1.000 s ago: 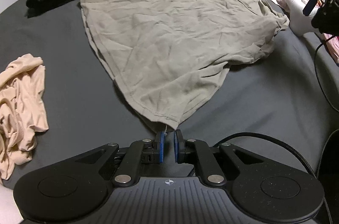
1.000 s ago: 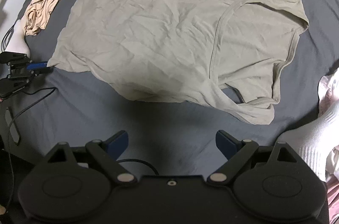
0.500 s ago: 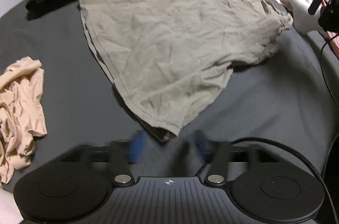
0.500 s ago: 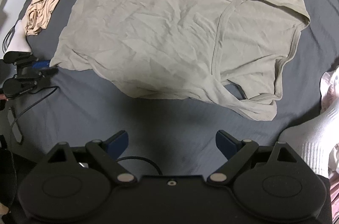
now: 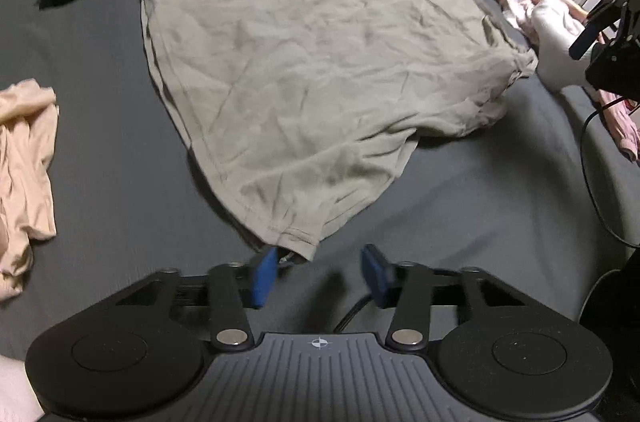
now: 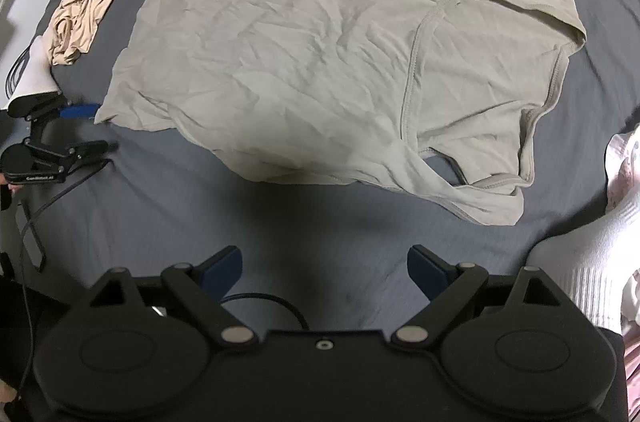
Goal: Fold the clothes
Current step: 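Move the right gripper to the shirt hem while the left gripper holds its corner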
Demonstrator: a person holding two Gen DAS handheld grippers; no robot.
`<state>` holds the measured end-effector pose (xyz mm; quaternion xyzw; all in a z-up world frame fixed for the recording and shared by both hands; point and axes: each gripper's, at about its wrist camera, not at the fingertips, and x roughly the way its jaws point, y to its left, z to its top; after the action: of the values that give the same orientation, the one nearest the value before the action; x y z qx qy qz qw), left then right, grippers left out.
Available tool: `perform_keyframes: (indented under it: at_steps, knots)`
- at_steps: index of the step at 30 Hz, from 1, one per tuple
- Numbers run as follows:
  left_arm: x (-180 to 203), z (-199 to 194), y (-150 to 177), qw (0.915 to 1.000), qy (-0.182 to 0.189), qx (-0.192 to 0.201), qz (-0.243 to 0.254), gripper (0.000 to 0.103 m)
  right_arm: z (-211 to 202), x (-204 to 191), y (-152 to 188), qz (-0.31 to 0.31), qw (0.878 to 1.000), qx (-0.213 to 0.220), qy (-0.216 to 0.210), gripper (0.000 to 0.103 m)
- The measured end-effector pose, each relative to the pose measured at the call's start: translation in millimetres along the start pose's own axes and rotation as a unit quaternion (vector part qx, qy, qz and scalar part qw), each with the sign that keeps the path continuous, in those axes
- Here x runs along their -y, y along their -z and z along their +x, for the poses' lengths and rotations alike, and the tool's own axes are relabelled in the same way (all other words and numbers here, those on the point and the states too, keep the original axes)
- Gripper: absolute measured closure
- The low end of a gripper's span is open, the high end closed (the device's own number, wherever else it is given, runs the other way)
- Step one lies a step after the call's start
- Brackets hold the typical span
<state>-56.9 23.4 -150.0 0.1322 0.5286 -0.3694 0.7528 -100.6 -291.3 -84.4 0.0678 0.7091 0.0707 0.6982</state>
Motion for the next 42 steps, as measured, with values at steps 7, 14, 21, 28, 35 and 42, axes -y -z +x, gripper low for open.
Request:
perform_keyframes:
  at_steps: [7,14,21,28,35,42]
  knots:
    - [-10.7,0.0,-5.0,0.9997,0.013,0.001,-0.022,0.1,2.6,-0.5,0.0,-0.004,1.0,-0.001,0.006,0.013]
    - [-11.9,-15.5,-6.6,0.9998,0.006,-0.01,0.018,0.101,17.6,-15.1,7.3,-0.105,0.992,0.021,0.07,0.013]
    - [-19.8,-21.6,-6.3,0.9993,0.003,-0.024,0.029,0.101,41.8,-62.7,41.6,-0.399,0.897,0.081,0.174,0.027]
    - [-23.9,-21.0,-7.0,0.9988,0.001,-0.036,0.032,0.101,62.2,-44.0,42.1,-0.459,0.867,0.049,0.185,0.076]
    - [-24.5,-17.7,-7.7,0.9988,0.0,-0.041,0.026,0.101,76.6,-42.6,32.4,-0.461,0.875,0.056,0.136,0.076]
    - [-25.6,-14.0,-8.8,0.9986,0.003,-0.047,0.024,0.101,70.2,-28.0,-8.0,-0.357,0.926,0.076,0.096,0.076]
